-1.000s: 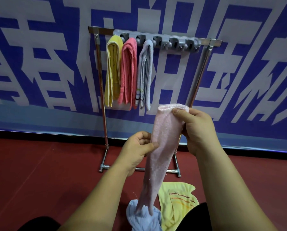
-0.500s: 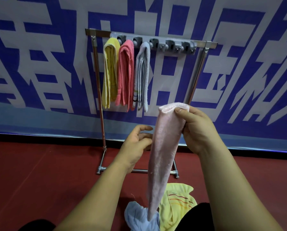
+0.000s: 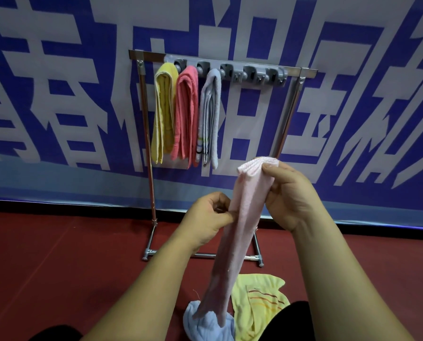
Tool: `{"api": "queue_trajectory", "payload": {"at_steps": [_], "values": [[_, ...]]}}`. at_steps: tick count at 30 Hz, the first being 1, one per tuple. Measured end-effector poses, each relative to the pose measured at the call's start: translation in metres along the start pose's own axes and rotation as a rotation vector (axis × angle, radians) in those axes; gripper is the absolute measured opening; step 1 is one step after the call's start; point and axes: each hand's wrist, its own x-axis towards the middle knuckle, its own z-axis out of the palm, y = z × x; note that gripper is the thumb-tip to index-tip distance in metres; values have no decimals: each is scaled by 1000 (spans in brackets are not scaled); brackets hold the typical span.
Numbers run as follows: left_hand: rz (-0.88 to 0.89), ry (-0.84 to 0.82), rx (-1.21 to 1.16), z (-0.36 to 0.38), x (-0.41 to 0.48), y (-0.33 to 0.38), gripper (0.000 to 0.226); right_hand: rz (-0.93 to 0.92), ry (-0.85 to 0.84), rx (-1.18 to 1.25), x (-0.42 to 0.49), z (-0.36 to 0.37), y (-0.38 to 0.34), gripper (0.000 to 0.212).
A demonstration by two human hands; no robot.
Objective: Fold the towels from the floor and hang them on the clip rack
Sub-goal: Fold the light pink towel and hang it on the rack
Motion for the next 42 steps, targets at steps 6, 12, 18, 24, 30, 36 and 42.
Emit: {"api": "queue_trajectory", "payload": {"at_steps": [6, 12, 18, 24, 30, 36, 42], "values": [[-33, 44, 51, 11, -3, -9, 16, -29, 36, -12, -1, 8, 2, 24], [-76, -59, -150, 15, -8, -12, 46, -20, 186, -90, 0, 13, 1, 18], [-93, 53, 40, 17, -3, -27, 26, -73, 246, -143, -4, 21, -6, 13], [-111, 68, 6, 19, 2, -27, 24, -98, 314, -132, -6, 23, -17, 12], [-172, 3, 32, 14, 8, -30, 24, -68, 372, -102, 20, 19, -34, 3], [-338, 40, -223, 7, 28, -19, 13, 345, 214, -456, 67, -39, 17, 44], [-514, 78, -403, 0, 24, -36, 38, 580, -67, -382, 8, -69, 140, 44]]}}
